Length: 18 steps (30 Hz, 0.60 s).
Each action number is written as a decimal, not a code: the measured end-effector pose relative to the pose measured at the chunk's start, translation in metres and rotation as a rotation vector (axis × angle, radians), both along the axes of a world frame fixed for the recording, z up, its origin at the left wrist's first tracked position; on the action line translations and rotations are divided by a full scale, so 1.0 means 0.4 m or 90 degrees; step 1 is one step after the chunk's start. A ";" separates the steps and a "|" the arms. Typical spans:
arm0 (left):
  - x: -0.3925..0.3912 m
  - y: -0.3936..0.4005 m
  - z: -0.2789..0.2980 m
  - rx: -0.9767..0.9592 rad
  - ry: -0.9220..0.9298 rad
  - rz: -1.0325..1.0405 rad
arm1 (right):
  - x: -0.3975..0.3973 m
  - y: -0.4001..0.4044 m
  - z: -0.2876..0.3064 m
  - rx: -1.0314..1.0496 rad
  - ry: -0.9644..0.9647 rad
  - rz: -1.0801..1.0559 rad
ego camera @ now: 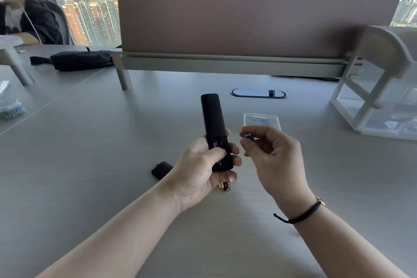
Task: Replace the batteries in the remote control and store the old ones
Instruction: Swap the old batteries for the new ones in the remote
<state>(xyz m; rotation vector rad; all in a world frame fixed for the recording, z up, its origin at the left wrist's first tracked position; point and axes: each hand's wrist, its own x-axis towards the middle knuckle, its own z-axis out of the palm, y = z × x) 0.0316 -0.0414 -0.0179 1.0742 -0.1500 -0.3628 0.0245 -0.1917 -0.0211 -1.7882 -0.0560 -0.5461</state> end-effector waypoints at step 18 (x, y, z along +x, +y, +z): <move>0.000 0.002 0.007 -0.061 0.040 -0.017 | -0.014 0.007 0.023 0.150 -0.020 0.060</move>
